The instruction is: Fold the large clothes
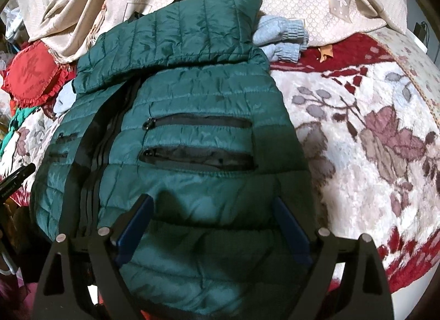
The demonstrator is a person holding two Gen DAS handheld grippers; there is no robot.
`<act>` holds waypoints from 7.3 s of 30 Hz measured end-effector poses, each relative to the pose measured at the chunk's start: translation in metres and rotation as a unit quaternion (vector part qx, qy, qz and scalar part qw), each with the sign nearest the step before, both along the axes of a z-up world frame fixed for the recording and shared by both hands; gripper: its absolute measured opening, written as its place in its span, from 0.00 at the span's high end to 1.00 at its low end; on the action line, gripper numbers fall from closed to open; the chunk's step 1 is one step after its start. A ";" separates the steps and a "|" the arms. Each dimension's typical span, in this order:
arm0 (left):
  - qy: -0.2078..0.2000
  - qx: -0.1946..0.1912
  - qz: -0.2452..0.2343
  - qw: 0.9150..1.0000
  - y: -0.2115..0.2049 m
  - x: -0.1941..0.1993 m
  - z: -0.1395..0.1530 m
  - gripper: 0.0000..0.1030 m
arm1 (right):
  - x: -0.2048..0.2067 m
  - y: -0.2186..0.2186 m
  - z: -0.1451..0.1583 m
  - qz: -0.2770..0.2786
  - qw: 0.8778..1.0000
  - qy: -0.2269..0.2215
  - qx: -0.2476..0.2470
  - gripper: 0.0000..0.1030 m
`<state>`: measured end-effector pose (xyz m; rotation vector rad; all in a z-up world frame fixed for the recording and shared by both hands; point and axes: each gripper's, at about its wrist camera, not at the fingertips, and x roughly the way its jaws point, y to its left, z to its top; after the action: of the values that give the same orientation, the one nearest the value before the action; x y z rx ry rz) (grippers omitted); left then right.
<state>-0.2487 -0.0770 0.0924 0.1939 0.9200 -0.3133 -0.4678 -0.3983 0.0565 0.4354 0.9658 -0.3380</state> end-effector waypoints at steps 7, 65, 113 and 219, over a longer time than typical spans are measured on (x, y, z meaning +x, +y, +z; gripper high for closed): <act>0.008 -0.004 0.000 1.000 0.008 -0.007 -0.002 0.60 | -0.014 0.000 0.004 -0.005 1.000 -0.002 -0.001 0.10; 0.134 -0.093 0.009 0.987 0.037 0.001 -0.053 0.56 | -0.019 -0.020 -0.040 -0.006 0.997 0.009 0.083 0.00; -0.002 -0.182 -0.025 0.983 0.017 0.059 0.078 1.00 | 0.013 -0.043 0.101 0.045 0.980 -0.191 0.032 0.81; -0.074 -0.036 0.022 0.996 -0.149 0.265 -0.013 0.59 | 0.392 -0.063 0.043 0.089 0.986 -0.122 -0.067 0.19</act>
<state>0.0163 -0.2258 0.0795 0.1279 0.7640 -0.2863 -0.0763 -0.4616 0.0997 0.2576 0.7309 -0.1808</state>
